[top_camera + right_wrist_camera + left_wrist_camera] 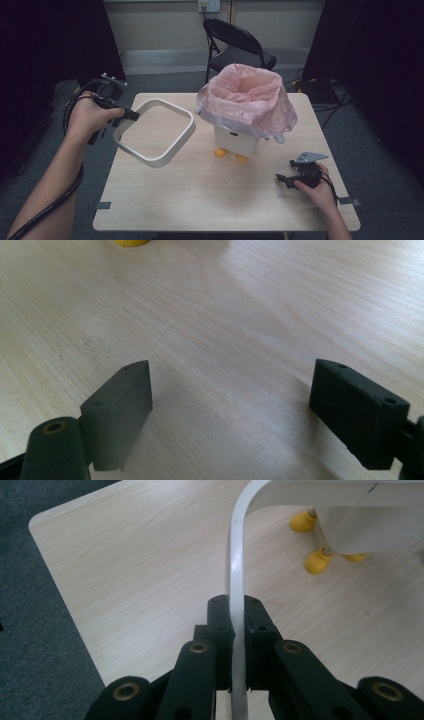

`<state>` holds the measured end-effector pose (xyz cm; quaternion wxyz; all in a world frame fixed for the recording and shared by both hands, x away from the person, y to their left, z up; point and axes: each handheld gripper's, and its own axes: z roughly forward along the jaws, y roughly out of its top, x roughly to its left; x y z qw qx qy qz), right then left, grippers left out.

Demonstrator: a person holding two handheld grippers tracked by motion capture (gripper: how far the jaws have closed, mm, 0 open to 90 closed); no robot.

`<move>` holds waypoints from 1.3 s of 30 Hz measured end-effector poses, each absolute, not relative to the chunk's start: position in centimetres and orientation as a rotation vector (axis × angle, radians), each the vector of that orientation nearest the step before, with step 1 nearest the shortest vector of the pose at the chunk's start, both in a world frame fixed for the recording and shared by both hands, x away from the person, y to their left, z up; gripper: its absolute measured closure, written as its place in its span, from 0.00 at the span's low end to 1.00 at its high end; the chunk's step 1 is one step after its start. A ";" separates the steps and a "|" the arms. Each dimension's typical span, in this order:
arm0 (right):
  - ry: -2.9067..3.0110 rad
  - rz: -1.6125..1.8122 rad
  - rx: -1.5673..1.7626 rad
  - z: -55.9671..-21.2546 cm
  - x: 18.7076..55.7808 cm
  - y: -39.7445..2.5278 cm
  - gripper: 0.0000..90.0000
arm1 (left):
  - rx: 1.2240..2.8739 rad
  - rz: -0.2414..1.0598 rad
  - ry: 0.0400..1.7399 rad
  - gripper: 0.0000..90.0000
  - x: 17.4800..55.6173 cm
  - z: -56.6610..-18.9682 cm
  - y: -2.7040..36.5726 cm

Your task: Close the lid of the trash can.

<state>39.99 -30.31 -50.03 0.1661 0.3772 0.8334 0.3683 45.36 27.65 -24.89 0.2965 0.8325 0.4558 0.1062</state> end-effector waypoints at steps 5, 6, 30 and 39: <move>2.373 1.048 1.072 -50.0 40.0 -30.3 0.18 | 2.204 0.269 1.209 0.94 45.4 -22.6 27.3; 2.373 1.048 1.072 -50.0 40.0 -30.3 0.18 | 2.203 0.278 1.201 0.94 45.4 -22.1 27.2; 2.377 1.048 1.073 -50.0 40.0 -30.3 0.18 | 2.223 0.258 1.122 0.94 48.6 -15.4 19.0; 2.373 1.047 1.076 -50.0 40.0 -30.3 0.18 | 2.239 0.244 1.140 0.94 51.2 -15.3 14.1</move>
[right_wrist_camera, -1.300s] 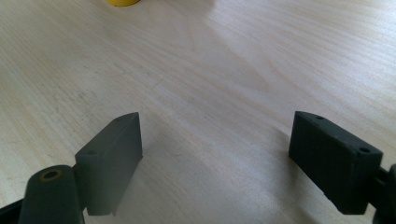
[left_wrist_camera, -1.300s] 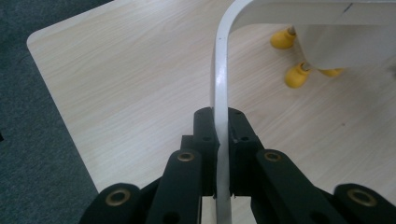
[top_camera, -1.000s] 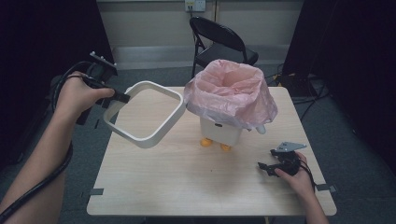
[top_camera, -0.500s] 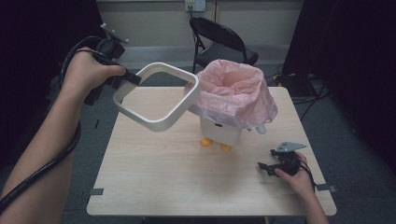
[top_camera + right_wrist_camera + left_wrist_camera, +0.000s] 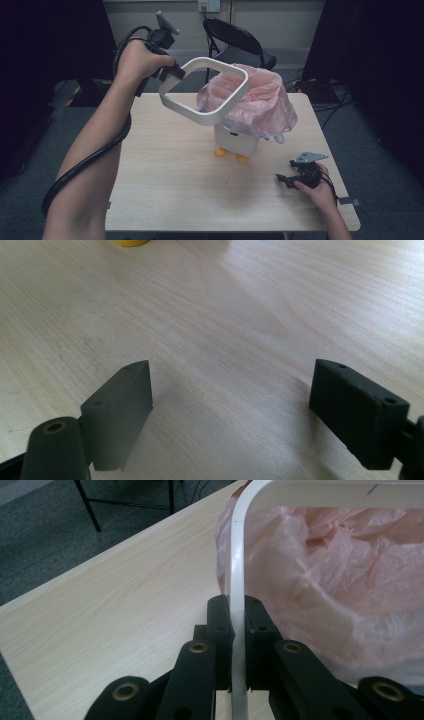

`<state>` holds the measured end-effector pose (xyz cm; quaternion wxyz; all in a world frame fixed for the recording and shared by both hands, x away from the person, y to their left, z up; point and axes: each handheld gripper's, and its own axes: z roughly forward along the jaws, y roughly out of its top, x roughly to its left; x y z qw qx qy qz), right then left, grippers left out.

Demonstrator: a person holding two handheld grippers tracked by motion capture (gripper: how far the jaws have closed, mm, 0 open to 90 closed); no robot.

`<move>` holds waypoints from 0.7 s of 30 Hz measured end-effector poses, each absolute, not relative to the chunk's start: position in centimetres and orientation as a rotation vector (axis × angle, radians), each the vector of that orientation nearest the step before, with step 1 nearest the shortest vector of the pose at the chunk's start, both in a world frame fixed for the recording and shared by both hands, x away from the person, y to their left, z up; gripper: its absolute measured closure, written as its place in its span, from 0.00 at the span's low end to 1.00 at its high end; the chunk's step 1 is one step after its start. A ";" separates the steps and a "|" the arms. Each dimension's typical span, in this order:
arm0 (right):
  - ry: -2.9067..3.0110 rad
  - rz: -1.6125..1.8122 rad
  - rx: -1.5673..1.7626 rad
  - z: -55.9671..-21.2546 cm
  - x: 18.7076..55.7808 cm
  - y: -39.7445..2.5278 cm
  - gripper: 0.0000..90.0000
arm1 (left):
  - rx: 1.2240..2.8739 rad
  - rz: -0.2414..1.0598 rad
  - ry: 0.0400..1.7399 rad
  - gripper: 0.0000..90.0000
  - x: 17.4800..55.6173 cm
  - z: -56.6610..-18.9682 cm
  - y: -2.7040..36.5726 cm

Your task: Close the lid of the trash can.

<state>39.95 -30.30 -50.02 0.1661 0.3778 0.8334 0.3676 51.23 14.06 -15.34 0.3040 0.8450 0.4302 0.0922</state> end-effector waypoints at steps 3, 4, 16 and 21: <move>2.371 1.046 1.079 -50.0 39.9 -30.3 0.18 | 2.245 0.239 1.147 0.94 51.9 -15.4 12.4; 2.371 1.045 1.078 -50.0 39.9 -30.3 0.18 | 2.249 0.248 1.144 0.94 52.1 -15.4 11.9; 2.372 1.047 1.077 -50.0 39.9 -30.3 0.18 | 2.257 0.271 1.167 0.93 54.4 -15.4 6.5; 2.373 1.048 1.076 -50.0 39.9 -30.3 0.18 | 2.253 0.262 1.185 0.93 55.3 -16.0 4.9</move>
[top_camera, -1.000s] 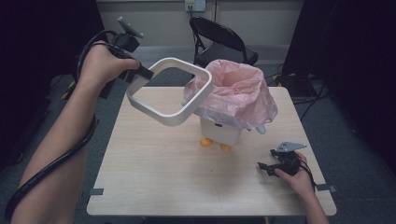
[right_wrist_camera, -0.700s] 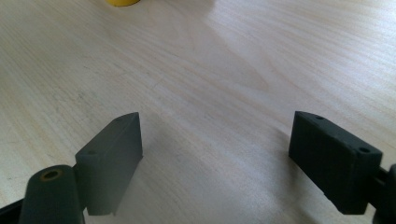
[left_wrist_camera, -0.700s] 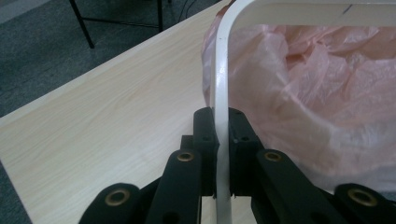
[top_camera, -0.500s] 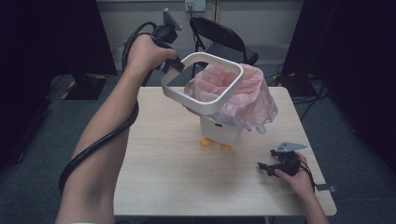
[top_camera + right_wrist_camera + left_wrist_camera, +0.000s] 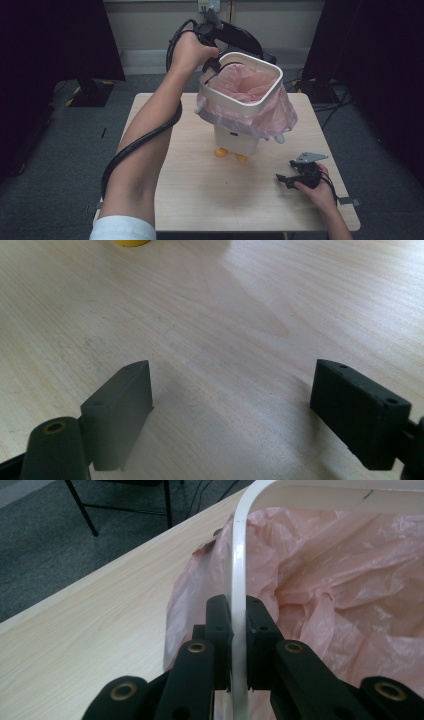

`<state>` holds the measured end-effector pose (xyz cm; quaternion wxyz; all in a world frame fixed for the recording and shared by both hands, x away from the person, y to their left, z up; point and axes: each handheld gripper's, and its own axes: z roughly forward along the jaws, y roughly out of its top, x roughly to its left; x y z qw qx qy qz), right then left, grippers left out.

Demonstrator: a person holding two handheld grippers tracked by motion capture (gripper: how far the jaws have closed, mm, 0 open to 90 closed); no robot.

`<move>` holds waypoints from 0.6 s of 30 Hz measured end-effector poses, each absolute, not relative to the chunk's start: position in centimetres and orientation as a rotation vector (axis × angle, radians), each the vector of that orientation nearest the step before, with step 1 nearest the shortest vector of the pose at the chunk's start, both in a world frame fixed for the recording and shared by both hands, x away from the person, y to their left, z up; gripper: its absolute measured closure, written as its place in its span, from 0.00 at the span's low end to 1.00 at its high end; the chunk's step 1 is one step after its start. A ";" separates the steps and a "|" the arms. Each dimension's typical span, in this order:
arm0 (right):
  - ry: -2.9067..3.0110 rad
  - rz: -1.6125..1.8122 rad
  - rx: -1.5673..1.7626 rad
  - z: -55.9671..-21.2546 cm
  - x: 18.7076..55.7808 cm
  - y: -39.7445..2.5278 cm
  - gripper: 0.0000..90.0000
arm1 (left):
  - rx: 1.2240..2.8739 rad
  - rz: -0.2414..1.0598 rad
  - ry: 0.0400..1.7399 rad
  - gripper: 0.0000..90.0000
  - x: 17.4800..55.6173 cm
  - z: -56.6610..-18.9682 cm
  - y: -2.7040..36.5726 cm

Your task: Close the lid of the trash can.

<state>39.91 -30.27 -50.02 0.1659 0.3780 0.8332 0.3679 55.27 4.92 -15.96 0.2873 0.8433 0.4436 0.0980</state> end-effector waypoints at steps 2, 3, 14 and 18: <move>2.373 1.048 1.077 -50.0 39.9 -30.3 0.18 | 2.256 0.260 1.200 0.93 55.6 -16.3 4.5; 2.373 1.048 1.077 -50.0 39.9 -30.3 0.18 | 2.247 0.258 1.217 0.93 55.8 -16.4 4.4; 2.375 1.048 1.075 -50.0 39.9 -30.3 0.18 | 2.220 0.264 1.274 0.91 55.8 -16.8 3.9; 2.379 1.050 1.071 -50.0 39.9 -30.2 0.18 | 2.169 0.301 1.222 0.79 55.3 -16.9 4.2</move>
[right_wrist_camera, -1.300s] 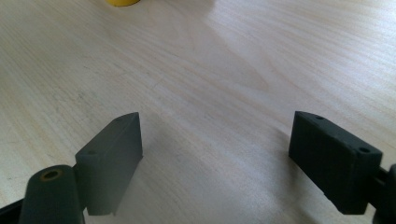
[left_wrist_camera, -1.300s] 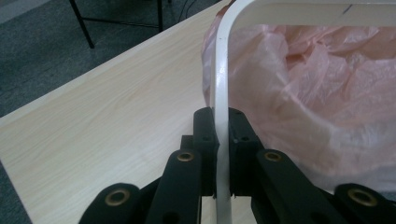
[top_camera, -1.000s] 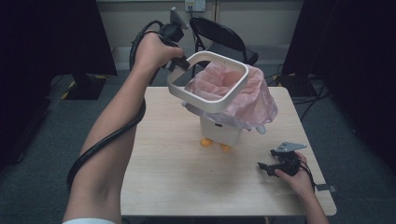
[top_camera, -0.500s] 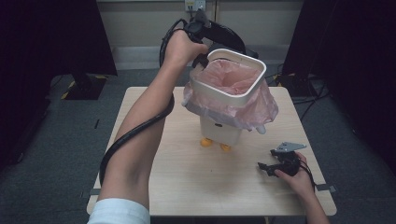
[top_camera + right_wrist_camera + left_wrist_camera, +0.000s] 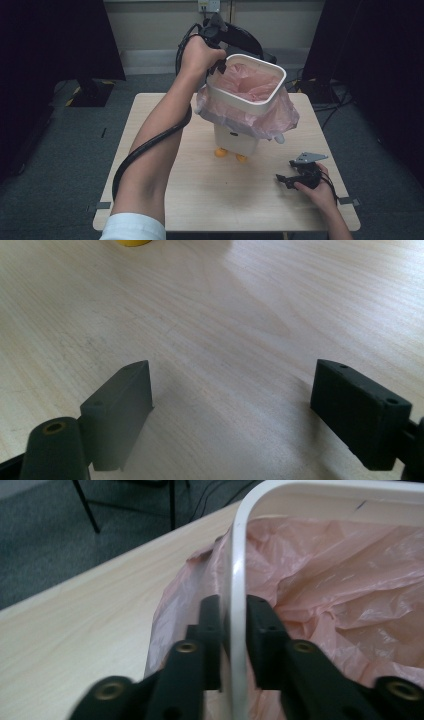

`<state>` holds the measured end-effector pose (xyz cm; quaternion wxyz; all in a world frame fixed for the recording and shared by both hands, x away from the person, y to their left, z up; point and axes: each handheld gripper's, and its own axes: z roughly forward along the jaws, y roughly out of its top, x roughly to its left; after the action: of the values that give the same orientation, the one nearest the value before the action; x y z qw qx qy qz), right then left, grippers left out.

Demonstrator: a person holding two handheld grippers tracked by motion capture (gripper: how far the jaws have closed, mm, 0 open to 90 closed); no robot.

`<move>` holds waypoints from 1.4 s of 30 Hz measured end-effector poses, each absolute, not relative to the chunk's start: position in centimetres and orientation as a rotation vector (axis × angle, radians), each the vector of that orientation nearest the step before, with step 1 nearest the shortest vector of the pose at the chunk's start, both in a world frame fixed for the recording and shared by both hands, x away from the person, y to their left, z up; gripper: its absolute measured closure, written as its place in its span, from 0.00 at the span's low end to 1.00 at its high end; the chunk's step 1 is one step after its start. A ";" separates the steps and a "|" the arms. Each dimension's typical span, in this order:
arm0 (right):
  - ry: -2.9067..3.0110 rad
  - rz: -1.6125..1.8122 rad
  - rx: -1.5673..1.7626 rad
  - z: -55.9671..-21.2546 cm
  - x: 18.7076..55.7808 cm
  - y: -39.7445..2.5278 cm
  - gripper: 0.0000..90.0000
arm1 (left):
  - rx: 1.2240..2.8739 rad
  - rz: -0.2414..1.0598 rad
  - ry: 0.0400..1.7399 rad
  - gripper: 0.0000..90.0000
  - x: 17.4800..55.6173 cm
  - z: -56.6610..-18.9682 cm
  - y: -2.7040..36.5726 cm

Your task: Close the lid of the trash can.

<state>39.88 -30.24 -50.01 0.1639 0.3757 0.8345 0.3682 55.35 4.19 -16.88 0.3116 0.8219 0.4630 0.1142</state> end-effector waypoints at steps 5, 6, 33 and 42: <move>2.380 1.050 1.071 -50.0 39.9 -30.2 0.18 | 2.130 0.371 1.113 0.59 55.4 -16.7 4.4; 2.379 1.050 1.071 -50.0 39.8 -30.2 0.18 | 2.137 0.392 1.073 0.57 55.6 -16.7 4.4; 2.388 1.052 1.058 -50.0 39.8 -30.1 0.18 | 2.123 0.304 1.224 0.85 55.1 -17.7 4.3; 2.388 1.055 1.056 -50.0 39.8 -30.1 0.18 | 2.031 0.339 1.068 0.53 53.7 -17.8 7.0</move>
<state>39.76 -30.14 -50.03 0.1620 0.3699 0.8367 0.3698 53.73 6.99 -17.84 0.3994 0.8028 0.4219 0.1341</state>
